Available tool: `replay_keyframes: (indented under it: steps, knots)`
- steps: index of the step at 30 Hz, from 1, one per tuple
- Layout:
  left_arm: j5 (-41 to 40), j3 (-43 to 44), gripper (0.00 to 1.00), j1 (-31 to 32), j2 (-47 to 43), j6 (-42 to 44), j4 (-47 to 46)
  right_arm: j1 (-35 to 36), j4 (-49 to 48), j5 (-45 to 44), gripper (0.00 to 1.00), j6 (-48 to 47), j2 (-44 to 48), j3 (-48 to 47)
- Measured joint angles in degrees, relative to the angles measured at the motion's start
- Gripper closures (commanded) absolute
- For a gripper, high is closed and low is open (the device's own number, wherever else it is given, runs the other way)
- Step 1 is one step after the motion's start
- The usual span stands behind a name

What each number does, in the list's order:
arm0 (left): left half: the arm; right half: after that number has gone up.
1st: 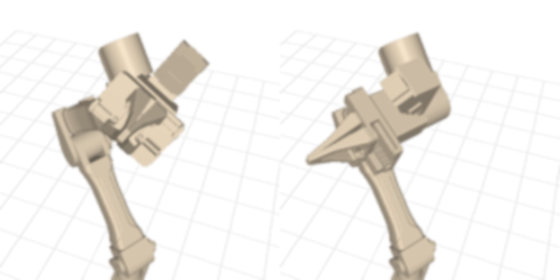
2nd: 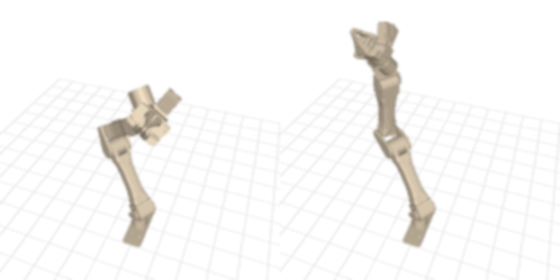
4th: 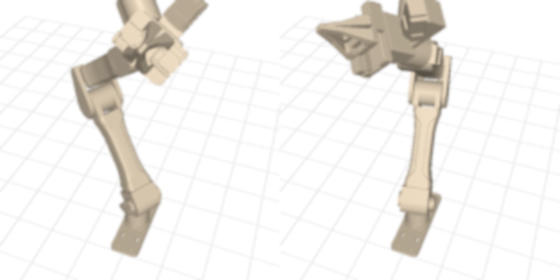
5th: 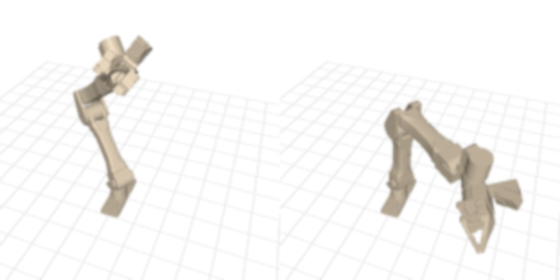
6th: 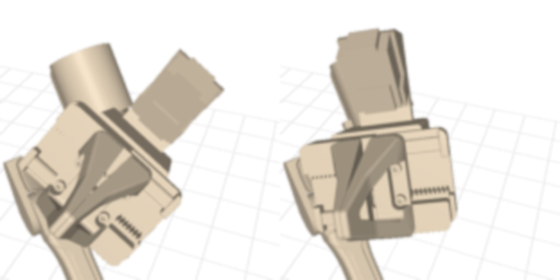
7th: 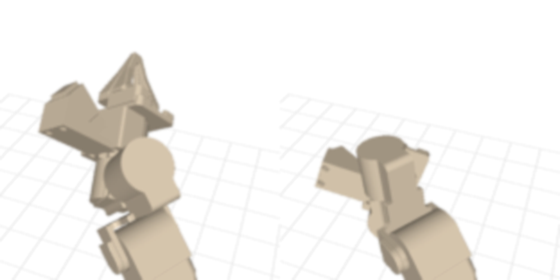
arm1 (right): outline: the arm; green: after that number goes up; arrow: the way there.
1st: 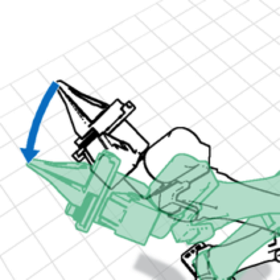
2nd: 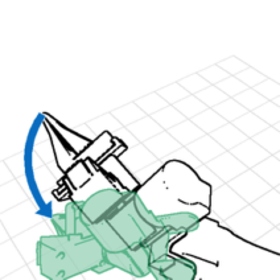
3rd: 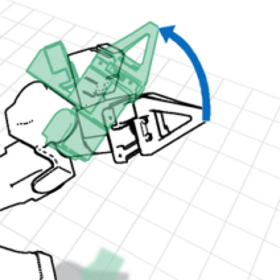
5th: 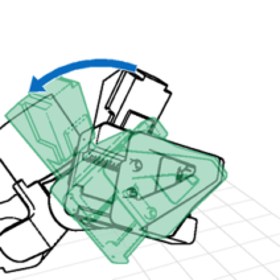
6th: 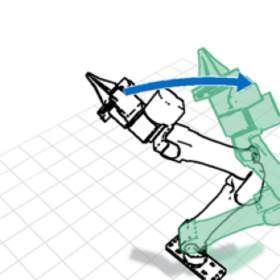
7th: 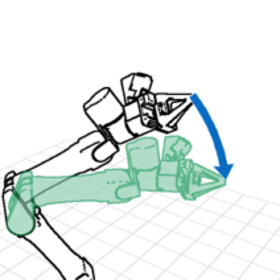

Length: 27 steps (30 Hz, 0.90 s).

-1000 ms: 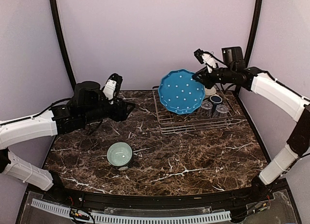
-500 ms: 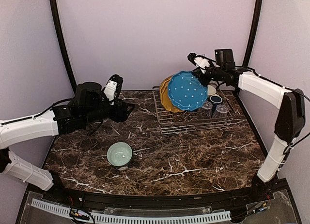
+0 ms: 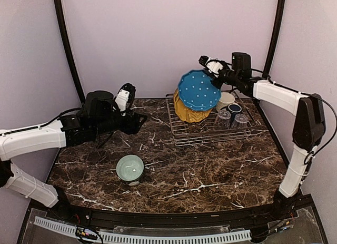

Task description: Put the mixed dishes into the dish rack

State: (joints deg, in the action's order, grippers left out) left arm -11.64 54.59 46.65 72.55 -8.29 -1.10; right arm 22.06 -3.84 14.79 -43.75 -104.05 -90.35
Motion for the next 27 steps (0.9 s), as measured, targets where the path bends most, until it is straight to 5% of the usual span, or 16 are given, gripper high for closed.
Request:
replay_keyframes:
  steps: [27]
  knots:
    - [-0.4,0.7,0.34,-0.4,4.6,0.2,1.8,-1.7,-30.6,17.7,1.0,-10.8,-8.0,9.4]
